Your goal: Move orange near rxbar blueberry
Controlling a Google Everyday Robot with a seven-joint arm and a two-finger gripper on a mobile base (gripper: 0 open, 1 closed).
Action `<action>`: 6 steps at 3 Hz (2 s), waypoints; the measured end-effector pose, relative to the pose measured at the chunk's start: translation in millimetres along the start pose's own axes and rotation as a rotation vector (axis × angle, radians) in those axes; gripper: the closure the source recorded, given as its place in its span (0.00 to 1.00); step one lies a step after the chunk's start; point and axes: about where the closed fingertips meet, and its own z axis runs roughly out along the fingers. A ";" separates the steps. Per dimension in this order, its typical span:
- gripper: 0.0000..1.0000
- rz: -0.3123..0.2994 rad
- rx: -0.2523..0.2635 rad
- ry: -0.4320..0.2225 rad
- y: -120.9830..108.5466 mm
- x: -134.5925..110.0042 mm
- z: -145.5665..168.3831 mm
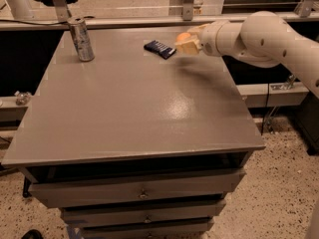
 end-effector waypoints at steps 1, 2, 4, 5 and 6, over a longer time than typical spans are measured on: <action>1.00 0.014 0.004 -0.006 -1.5 6.9 14.0; 1.00 0.034 0.003 -0.011 1.8 15.6 24.7; 0.83 0.064 -0.011 -0.021 9.0 23.2 41.5; 0.59 0.076 -0.016 -0.021 10.0 25.5 43.5; 0.36 0.086 -0.015 -0.019 10.0 27.2 43.3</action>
Offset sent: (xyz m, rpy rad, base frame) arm 0.0232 0.0074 -0.0359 0.0541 0.0175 -0.0230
